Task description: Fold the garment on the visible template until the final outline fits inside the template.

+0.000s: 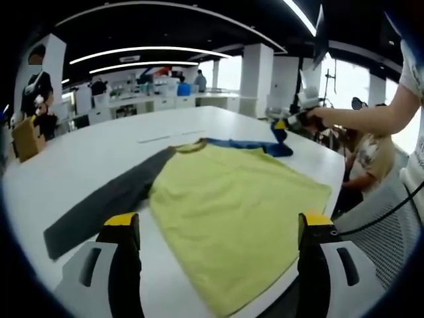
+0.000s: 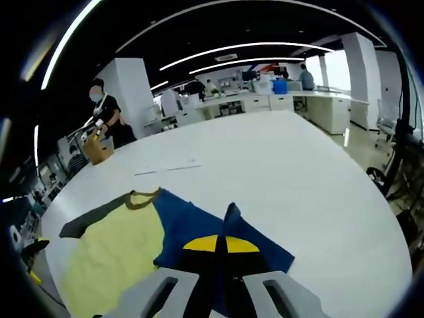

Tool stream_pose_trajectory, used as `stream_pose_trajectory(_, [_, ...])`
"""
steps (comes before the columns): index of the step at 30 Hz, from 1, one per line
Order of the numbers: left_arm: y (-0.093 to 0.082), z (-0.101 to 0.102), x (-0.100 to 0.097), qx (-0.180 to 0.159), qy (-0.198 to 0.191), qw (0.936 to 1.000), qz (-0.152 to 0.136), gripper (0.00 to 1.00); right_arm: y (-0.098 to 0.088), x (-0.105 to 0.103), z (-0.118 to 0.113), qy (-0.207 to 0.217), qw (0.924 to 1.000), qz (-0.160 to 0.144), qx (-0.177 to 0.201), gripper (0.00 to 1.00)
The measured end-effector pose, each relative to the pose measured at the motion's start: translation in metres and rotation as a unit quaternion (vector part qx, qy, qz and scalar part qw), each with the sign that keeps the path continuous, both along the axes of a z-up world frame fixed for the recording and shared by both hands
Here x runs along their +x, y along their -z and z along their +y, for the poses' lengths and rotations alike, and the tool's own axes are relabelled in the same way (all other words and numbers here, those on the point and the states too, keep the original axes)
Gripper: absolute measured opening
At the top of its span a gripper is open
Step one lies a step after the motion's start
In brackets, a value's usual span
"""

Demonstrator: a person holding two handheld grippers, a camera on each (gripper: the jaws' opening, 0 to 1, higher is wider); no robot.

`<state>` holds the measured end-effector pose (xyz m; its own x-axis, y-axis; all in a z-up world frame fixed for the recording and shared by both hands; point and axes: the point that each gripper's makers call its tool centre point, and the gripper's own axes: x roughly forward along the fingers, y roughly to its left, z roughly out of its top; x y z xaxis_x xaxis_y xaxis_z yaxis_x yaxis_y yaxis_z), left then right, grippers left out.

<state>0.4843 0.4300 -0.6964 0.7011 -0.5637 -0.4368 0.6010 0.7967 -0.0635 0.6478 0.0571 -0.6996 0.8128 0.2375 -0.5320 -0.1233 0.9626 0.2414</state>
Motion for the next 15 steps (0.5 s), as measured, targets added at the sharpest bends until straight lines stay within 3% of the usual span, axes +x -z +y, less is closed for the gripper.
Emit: stream_pose_trajectory(15, [0.002, -0.001, 0.0, 0.001, 0.006, 1.0, 0.002, 0.97, -0.011, 0.008, 0.039, 0.005, 0.9994, 0.004, 0.033, 0.0])
